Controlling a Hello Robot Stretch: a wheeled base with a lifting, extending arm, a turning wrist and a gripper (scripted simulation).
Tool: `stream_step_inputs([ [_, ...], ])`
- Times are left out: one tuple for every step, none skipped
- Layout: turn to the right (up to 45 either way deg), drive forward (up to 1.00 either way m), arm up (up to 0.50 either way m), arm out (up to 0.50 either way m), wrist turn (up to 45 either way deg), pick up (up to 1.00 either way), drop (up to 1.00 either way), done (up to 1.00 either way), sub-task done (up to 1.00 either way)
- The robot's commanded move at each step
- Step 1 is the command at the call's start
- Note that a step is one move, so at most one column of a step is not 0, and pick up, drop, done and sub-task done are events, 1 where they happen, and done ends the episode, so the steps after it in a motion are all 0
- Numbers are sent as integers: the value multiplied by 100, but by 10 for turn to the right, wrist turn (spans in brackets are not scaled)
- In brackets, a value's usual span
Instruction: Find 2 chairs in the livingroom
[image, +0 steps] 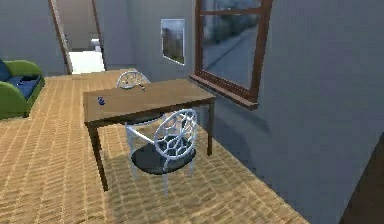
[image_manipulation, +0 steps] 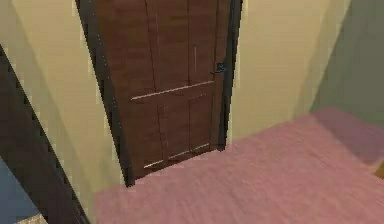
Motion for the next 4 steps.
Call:
stream_step_inputs([
  [-90, 0, 0, 0, 0, 0, 0, 0, 0],
  [0, 55, 0, 0, 0, 0, 0, 0, 0],
  [0, 0, 0, 0, 0, 0, 0, 0, 100],
  [-450, 0, 0, 0, 0, 0, 0, 0, 0],
])
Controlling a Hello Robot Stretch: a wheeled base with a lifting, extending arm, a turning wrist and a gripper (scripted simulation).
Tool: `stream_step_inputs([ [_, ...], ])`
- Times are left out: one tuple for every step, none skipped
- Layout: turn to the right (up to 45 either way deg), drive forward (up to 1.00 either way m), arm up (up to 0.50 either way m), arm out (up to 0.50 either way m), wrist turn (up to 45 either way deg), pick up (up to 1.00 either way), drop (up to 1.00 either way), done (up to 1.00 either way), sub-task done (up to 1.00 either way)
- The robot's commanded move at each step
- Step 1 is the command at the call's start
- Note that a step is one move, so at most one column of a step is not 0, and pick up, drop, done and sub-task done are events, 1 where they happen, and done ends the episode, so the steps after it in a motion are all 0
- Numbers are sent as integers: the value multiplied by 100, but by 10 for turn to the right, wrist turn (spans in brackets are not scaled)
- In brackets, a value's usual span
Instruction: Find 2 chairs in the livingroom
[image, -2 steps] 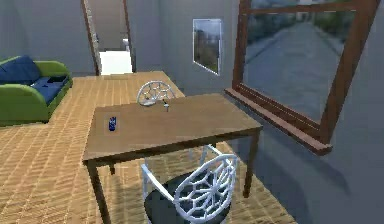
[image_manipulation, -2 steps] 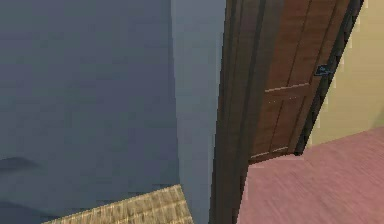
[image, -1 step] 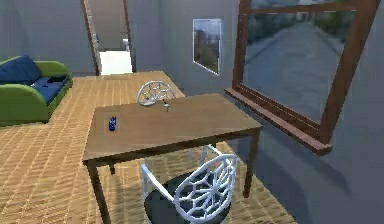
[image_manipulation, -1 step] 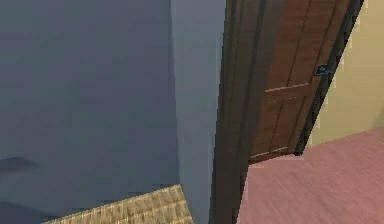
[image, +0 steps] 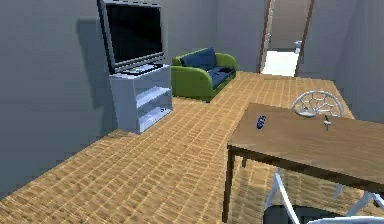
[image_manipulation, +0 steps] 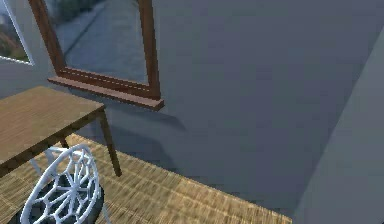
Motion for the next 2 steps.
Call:
stream_step_inputs([
  [-120, 0, 0, 0, 0, 0, 0, 0, 0],
  [0, 30, 0, 0, 0, 0, 0, 0, 0],
])
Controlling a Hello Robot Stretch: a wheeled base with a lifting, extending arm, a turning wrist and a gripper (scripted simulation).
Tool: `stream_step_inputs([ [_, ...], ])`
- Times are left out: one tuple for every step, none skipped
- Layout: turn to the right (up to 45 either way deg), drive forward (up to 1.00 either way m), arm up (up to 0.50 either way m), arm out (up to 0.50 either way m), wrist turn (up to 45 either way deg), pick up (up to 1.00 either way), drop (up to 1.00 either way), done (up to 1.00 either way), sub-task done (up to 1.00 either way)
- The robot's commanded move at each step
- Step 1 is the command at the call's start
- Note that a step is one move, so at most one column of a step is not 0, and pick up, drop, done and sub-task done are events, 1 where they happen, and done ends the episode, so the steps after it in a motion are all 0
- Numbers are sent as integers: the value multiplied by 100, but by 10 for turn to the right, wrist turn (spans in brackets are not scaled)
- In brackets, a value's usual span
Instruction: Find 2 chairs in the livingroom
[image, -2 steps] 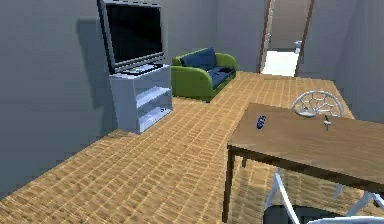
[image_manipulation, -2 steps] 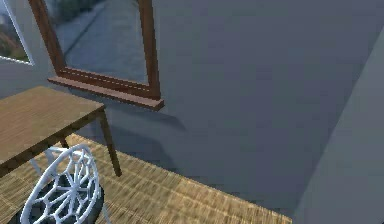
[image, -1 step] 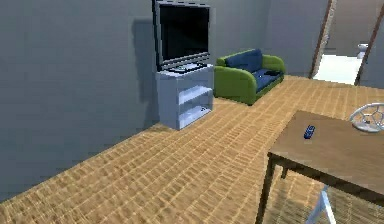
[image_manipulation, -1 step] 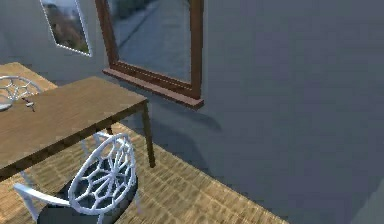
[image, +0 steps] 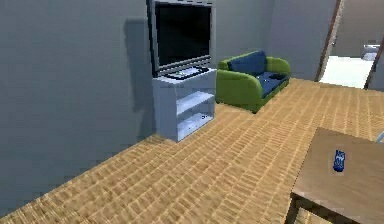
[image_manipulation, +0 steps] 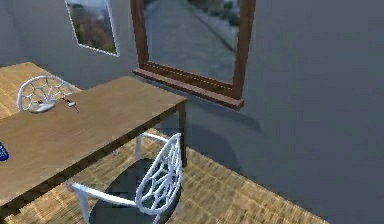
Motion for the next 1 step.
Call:
stream_step_inputs([
  [-90, 0, 0, 0, 0, 0, 0, 0, 0],
])
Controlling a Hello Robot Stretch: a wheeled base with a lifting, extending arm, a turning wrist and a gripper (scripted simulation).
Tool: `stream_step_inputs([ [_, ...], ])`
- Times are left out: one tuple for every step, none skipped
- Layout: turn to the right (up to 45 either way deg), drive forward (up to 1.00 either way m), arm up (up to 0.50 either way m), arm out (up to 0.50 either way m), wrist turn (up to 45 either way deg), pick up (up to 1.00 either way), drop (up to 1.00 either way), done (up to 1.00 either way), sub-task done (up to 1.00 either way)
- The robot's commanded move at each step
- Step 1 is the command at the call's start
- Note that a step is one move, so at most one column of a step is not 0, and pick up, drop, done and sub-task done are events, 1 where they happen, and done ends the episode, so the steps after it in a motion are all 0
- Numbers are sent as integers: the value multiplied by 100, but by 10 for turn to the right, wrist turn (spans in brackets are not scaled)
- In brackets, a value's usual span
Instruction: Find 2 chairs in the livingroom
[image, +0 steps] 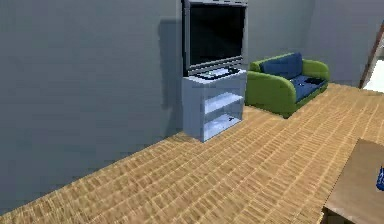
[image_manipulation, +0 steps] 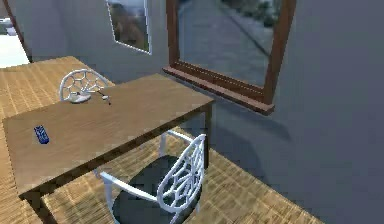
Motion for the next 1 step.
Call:
stream_step_inputs([
  [0, 95, 0, 0, 0, 0, 0, 0, 0],
])
